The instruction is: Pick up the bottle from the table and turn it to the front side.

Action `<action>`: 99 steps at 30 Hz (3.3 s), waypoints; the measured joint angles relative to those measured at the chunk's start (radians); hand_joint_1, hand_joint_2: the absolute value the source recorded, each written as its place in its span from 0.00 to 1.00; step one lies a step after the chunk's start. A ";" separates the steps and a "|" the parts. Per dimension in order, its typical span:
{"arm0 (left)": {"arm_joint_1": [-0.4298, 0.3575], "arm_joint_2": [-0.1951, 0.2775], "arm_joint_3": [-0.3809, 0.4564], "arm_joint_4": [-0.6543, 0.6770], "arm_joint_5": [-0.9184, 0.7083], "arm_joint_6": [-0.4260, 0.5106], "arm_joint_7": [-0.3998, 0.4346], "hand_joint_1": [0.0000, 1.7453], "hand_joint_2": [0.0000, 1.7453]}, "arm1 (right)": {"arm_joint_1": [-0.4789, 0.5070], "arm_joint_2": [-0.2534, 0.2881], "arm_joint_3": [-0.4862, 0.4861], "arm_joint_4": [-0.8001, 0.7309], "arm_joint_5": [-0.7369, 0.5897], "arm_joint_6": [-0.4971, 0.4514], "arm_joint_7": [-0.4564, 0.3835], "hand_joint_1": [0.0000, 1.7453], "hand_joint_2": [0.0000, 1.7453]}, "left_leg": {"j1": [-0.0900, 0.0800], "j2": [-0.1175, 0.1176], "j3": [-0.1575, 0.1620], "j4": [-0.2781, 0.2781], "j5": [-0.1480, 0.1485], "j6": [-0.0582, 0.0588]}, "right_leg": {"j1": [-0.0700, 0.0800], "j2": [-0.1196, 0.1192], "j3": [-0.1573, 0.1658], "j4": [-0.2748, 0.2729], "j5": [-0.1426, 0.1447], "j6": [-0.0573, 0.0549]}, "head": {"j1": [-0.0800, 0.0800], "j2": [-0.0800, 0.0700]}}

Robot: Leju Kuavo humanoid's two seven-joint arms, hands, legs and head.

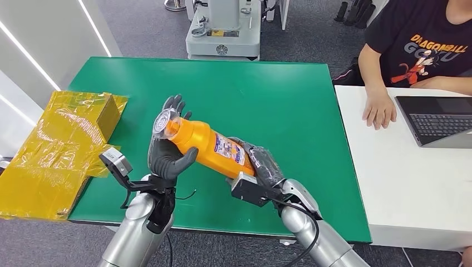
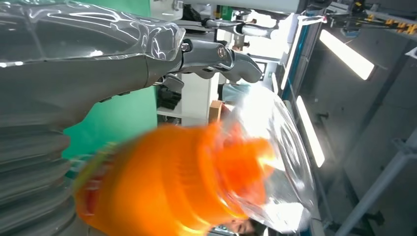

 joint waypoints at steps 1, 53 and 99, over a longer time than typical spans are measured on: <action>0.001 0.000 0.000 0.000 0.002 0.001 0.000 0.00 1.00 | 0.001 0.000 0.002 -0.001 -0.001 0.022 0.004 1.00 1.00 | 0.000 0.000 0.000 0.000 0.000 0.000 | 0.000 0.000 0.000 0.000 0.000 0.000 | 0.000 0.000; 0.033 0.003 0.001 -0.020 -0.003 -0.089 0.000 1.00 1.00 | 0.007 -0.011 0.014 -0.006 0.084 0.057 0.020 1.00 1.00 | 0.000 0.000 0.000 0.000 0.000 0.000 | 0.000 0.000 0.000 0.000 0.000 0.000 | 0.000 0.000; 0.104 0.141 0.101 -0.145 -0.163 0.126 0.037 1.00 1.00 | 0.153 0.014 -0.022 -0.296 -0.177 -0.280 -0.036 0.00 1.00 | 0.000 0.000 -0.001 0.000 0.000 -0.001 | 0.000 0.000 -0.001 0.000 -0.001 -0.001 | 0.000 0.000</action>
